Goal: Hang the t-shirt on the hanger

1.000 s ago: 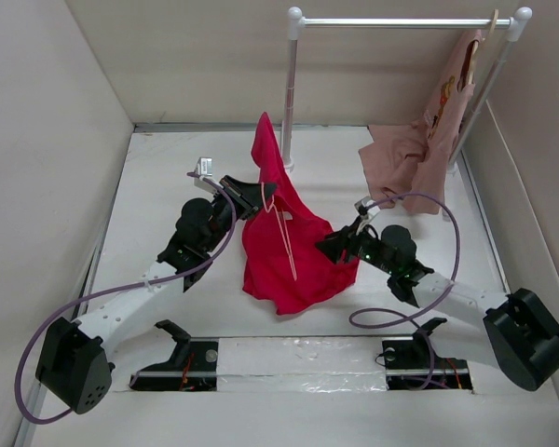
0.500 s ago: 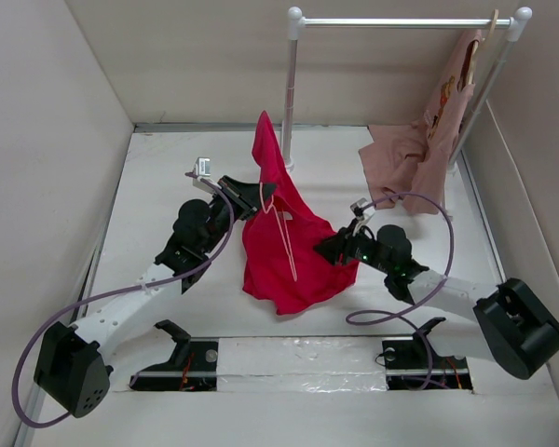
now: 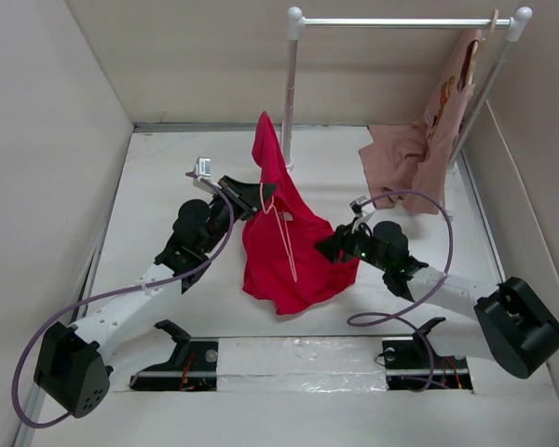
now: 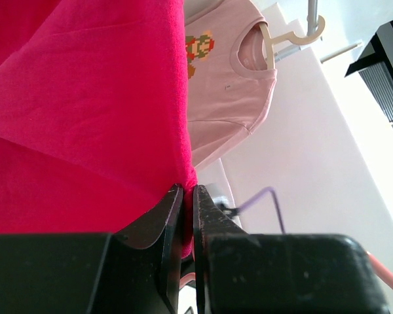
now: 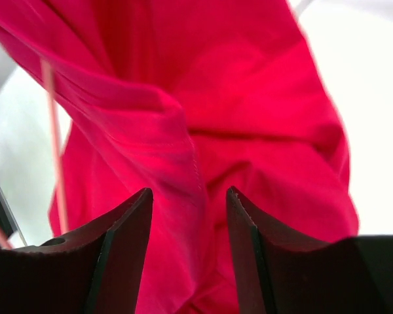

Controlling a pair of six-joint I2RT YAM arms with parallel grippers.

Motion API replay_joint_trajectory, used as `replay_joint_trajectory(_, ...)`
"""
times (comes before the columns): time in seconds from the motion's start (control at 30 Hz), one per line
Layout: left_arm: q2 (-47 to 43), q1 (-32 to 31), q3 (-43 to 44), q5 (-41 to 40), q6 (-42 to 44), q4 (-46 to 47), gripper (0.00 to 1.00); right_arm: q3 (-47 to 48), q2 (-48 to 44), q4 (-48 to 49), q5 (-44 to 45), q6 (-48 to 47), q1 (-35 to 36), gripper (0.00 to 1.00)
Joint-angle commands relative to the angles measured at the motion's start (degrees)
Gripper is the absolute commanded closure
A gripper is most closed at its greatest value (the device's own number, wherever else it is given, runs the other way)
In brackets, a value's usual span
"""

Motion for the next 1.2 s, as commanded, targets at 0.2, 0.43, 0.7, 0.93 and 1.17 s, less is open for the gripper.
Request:
replay_joint_trajectory(0.2, -1.5, 0.4, 2.3, 0.0, 0.3, 5.8, 1.00, 0.5, 2.1, 7.3, -2.5, 1.7, 1.4, 1.00)
replay_joint_trajectory(0.43, 1.8, 2.4, 4.1, -2.0, -0.5, 11.4, 1.00, -1.8, -2.2, 1.7, 5.6, 2.1, 12.7, 1.00)
replay_joint_trajectory(0.7, 6.1, 2.4, 10.6, -2.3, -1.3, 15.3, 1.00, -6.0, -6.1, -6.8, 19.1, 4.8, 22.1, 1.00)
replay_joint_trajectory(0.93, 8.3, 4.2, 13.4, -4.9, -2.3, 16.2, 1.00, -5.5, -3.2, -8.3, 23.3, 6.5, 27.6, 1.00)
replay_joint_trajectory(1.17, 12.7, 4.7, 13.7, -4.2, -7.7, 21.5, 1.00, -2.9, 6.8, -5.3, 27.7, 10.1, 35.8, 1.00)
